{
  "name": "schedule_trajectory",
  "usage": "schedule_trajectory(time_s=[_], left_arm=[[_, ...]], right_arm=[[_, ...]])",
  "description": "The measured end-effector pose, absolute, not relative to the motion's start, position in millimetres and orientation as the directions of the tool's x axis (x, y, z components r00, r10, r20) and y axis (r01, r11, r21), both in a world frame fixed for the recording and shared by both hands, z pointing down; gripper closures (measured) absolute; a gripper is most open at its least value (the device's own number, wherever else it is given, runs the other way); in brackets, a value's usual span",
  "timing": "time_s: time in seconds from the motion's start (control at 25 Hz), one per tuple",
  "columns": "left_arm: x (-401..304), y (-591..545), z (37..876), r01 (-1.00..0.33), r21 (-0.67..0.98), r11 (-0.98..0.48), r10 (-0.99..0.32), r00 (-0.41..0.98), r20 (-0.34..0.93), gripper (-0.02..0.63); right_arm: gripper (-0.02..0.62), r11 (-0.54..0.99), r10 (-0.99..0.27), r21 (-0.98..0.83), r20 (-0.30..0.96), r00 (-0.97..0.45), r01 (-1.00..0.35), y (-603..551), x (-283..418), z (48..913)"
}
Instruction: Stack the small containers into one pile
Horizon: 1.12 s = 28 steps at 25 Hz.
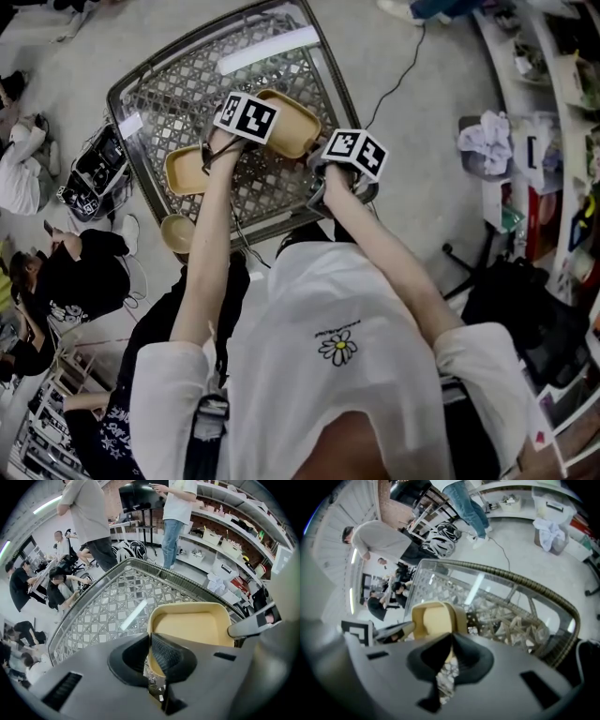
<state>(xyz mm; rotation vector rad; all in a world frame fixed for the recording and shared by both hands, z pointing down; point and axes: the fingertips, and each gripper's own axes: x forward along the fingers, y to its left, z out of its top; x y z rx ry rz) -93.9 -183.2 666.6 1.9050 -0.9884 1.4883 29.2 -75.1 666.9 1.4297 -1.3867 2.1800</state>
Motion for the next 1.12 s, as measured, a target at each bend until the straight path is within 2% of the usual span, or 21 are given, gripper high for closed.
schedule_trajectory(time_s=[0.28,0.4,0.52,0.6,0.76,0.88,1.0,1.12], left_arm=[[-92.3,-186.0,664.7,-0.824,-0.036,-0.565,-0.265,0.139,0.954,0.556],[-92.0,-189.5,658.2,-0.836,-0.039,-0.548,-0.289,0.145,0.946,0.526],[-93.2,-188.4,655.4,-0.847,-0.026,-0.531,-0.287,0.151,0.946,0.512],[-95.3,-190.0,647.2,-0.852,-0.039,-0.522,-0.314,0.149,0.938,0.512],[-97.4,-200.8,612.0,-0.871,-0.075,-0.485,-0.415,0.153,0.897,0.512],[-100.8,-207.6,576.7,-0.906,-0.064,-0.419,-0.496,0.169,0.851,0.512],[-104.2,-213.9,531.4,-0.938,-0.044,-0.344,-0.599,0.183,0.779,0.515],[-107.0,-217.2,472.9,-0.965,-0.008,-0.261,-0.736,0.193,0.649,0.562]], right_arm=[[0.555,-0.512,-0.335,-0.600,0.798,-0.501,-0.614,-76.7,30.8,666.4],[0.554,-0.498,-0.353,-0.618,0.785,-0.508,-0.608,-80.1,31.8,662.2],[0.516,-0.486,-0.371,-0.627,0.778,-0.507,-0.609,-80.4,33.1,658.1],[0.491,-0.475,-0.382,-0.629,0.777,-0.500,-0.615,-78.8,35.0,653.7],[0.491,-0.448,-0.434,-0.634,0.771,-0.466,-0.631,-85.5,45.7,635.7],[0.491,-0.366,-0.523,-0.646,0.738,-0.427,-0.670,-104.6,54.0,606.2],[0.494,-0.229,-0.634,-0.676,0.650,-0.420,-0.700,-133.6,55.2,559.7],[0.520,-0.054,-0.751,-0.658,0.523,-0.404,-0.751,-163.0,57.7,499.1]])
